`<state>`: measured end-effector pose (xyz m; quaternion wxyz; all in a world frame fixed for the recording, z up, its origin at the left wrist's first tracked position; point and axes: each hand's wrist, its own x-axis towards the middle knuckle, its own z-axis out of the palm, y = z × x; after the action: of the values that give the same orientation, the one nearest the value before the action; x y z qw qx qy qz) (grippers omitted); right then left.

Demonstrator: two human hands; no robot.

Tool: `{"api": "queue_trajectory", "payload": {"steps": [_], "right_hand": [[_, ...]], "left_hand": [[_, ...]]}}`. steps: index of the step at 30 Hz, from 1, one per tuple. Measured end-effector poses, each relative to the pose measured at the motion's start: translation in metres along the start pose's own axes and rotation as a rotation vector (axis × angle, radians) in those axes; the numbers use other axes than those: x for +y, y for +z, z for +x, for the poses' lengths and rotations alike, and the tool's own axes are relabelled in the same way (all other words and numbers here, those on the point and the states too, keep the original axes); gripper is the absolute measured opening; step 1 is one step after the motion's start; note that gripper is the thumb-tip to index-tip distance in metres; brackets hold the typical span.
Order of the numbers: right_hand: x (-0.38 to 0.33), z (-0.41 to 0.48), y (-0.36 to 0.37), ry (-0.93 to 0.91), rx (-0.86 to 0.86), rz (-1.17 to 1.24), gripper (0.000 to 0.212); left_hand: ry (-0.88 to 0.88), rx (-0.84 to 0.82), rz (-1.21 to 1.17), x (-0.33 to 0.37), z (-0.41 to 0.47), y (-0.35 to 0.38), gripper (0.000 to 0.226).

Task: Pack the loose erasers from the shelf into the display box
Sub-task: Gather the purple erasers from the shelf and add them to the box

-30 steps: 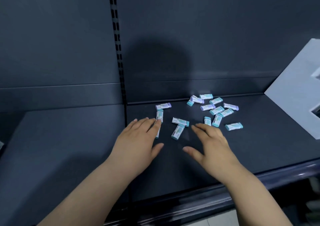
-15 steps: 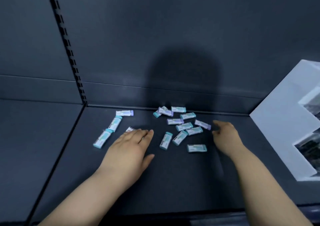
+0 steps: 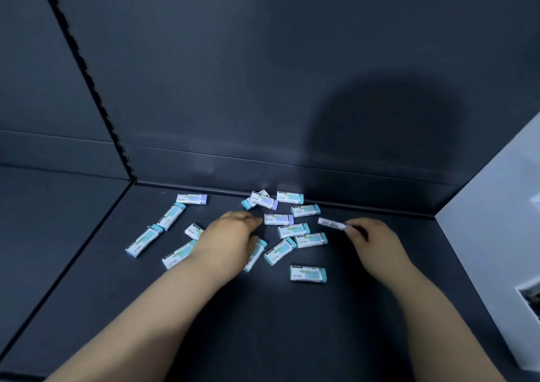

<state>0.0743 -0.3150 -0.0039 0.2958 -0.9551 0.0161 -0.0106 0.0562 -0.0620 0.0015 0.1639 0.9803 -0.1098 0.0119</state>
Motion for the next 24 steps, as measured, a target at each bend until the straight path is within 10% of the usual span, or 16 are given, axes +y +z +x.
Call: {"api": "queue_trajectory", "payload": {"steps": [11, 24], "right_hand": [[-0.030, -0.032, -0.006, 0.100, -0.109, 0.483, 0.011], [-0.112, -0.059, 0.062, -0.198, -0.484, 0.361, 0.009]], "left_hand": [[-0.073, -0.025, -0.005, 0.006, 0.062, 0.024, 0.025], [-0.445, 0.039, -0.187, -0.047, -0.077, -0.045, 0.017]]}}
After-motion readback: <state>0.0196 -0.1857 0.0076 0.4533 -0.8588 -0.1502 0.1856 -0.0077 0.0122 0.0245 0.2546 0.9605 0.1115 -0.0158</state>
